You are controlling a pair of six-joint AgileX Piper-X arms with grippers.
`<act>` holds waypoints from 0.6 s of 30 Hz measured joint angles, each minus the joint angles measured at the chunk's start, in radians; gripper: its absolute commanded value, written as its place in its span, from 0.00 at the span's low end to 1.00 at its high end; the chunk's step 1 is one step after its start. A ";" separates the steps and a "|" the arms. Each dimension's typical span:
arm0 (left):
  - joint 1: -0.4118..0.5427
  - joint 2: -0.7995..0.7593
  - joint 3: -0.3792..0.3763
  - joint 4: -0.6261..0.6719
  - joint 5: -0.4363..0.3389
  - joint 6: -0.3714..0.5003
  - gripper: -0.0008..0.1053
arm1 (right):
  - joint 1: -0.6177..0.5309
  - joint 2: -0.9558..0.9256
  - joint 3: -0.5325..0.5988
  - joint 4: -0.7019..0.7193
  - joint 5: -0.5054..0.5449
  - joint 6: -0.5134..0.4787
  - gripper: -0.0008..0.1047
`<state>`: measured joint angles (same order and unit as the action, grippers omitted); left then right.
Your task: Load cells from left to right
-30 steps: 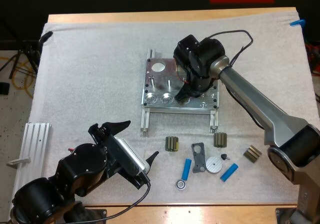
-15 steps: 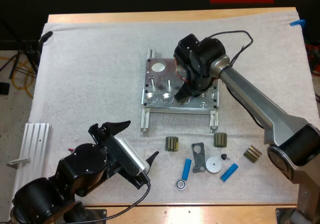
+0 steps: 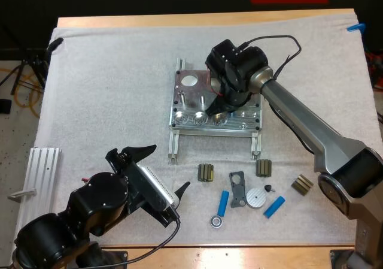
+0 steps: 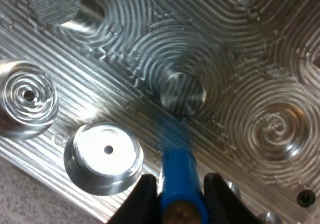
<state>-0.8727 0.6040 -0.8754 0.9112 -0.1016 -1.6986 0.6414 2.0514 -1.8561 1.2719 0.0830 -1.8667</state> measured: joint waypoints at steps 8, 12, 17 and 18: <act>0.000 0.000 0.000 0.000 0.000 0.000 0.84 | 0.002 0.012 -0.006 0.017 0.037 0.050 0.01; 0.000 0.000 0.000 0.000 0.000 0.000 0.84 | 0.002 0.017 -0.006 0.023 0.036 0.072 0.01; 0.000 0.000 0.000 0.000 0.000 0.000 0.84 | 0.002 0.017 -0.001 0.023 0.036 0.074 0.01; 0.000 0.000 0.000 0.000 0.000 0.000 0.84 | 0.002 0.017 -0.001 0.023 0.036 0.073 0.01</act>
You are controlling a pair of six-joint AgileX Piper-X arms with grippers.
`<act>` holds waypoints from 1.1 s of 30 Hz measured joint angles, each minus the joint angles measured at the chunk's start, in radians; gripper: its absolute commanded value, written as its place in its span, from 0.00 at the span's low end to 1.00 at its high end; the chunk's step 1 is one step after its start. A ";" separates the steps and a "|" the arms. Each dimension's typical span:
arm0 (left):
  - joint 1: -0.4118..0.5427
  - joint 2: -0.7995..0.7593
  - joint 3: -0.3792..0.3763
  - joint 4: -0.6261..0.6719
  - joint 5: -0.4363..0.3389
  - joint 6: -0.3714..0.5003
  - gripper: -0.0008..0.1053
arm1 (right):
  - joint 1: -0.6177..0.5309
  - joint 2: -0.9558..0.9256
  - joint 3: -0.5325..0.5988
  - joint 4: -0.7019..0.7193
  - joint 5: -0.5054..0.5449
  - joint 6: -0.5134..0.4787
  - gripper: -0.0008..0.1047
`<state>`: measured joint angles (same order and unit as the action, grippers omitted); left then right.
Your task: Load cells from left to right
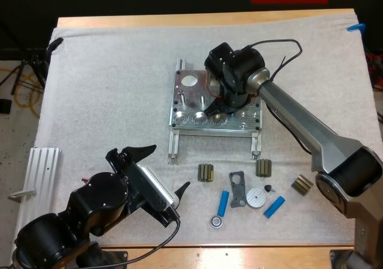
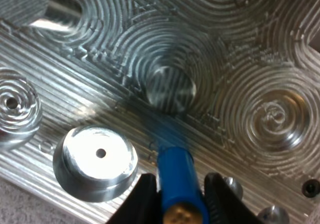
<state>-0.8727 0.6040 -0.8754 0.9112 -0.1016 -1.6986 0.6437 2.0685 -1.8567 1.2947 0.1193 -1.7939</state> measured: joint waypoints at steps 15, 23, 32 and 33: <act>0.000 0.000 0.000 0.000 -0.001 0.000 0.84 | 0.000 -0.001 0.006 0.051 0.033 0.002 0.68; 0.000 0.000 0.000 0.000 -0.001 0.004 0.84 | 0.000 -0.175 0.006 0.049 0.033 0.002 0.67; 0.000 0.005 0.000 -0.002 0.102 0.004 0.84 | 0.000 -0.381 0.006 0.071 0.033 0.036 0.67; 0.000 0.008 0.000 -0.001 0.120 0.004 0.84 | 0.000 -0.395 0.006 0.073 0.033 0.037 0.67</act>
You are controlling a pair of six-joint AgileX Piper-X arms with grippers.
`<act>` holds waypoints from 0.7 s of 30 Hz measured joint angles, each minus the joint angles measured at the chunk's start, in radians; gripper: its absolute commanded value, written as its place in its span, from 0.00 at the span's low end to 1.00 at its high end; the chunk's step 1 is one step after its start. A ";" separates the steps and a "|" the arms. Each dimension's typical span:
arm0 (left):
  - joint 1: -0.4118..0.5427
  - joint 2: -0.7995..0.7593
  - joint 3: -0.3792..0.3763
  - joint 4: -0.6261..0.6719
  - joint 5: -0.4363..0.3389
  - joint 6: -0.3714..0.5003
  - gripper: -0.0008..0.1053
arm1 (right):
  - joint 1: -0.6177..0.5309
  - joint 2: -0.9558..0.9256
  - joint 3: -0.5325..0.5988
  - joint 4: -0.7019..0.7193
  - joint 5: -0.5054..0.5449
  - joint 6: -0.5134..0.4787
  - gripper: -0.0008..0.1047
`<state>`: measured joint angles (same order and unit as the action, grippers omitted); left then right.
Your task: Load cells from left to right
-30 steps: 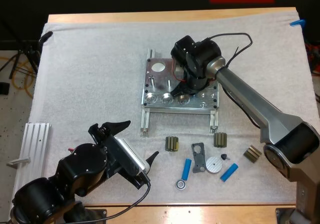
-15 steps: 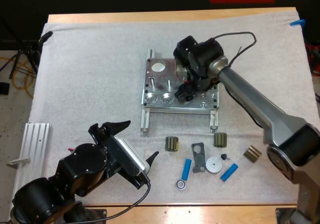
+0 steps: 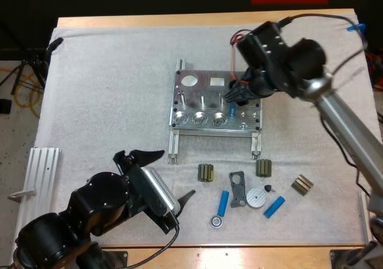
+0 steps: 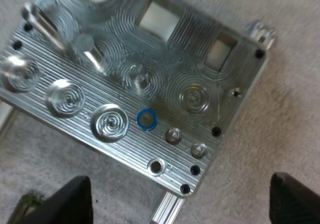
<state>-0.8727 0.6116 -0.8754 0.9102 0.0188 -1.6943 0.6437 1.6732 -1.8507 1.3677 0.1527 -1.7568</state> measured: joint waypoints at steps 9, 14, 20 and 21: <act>0.000 0.128 0.000 0.008 0.110 -0.009 0.84 | 0.057 -0.219 0.114 0.006 0.000 0.056 0.67; 0.000 0.197 0.000 0.008 0.123 -0.021 0.84 | 0.139 -0.372 0.314 -0.016 0.000 0.141 0.67; -0.012 0.225 0.000 0.008 0.126 -0.040 0.84 | 0.196 -0.577 0.525 -0.017 -0.002 0.245 0.67; -0.020 0.227 0.002 0.008 0.126 -0.045 0.84 | 0.197 -0.599 0.541 -0.017 -0.002 0.256 0.67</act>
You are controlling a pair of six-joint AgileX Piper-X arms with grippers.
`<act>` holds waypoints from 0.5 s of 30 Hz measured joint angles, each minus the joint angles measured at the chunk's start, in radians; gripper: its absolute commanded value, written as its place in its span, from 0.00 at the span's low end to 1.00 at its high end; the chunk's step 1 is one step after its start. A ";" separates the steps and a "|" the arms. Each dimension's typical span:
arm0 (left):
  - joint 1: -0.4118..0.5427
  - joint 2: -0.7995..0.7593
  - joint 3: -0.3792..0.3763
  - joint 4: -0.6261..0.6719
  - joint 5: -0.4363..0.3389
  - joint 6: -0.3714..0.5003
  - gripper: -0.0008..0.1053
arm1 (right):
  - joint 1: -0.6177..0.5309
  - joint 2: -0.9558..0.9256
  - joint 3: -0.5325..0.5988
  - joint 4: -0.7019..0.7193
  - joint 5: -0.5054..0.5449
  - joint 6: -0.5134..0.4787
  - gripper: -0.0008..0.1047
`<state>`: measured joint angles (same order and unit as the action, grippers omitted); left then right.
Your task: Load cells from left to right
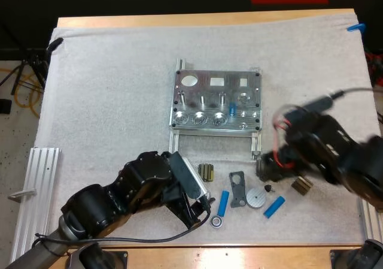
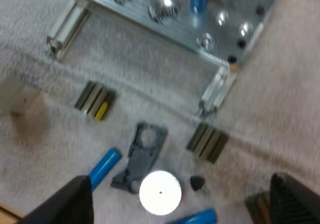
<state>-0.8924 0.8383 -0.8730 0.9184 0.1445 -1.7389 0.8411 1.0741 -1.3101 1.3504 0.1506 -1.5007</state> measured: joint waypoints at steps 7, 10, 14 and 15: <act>-0.208 0.074 0.056 -0.002 -0.110 -0.071 0.84 | 0.000 -0.221 0.144 0.000 -0.127 0.041 0.67; -0.262 0.141 0.068 -0.017 -0.144 -0.128 0.84 | 0.000 -0.283 0.203 0.000 -0.201 0.042 0.67; -0.272 0.238 0.067 -0.079 -0.166 -0.153 0.84 | 0.000 -0.367 0.270 0.000 -0.257 0.060 0.67; -0.270 0.253 0.067 -0.084 -0.169 -0.154 0.84 | 0.000 -0.373 0.275 0.000 -0.258 0.066 0.67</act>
<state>-1.1627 1.0913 -0.8060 0.8341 -0.0249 -1.8925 0.8409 0.7013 -1.0348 1.3504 -0.1070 -1.4349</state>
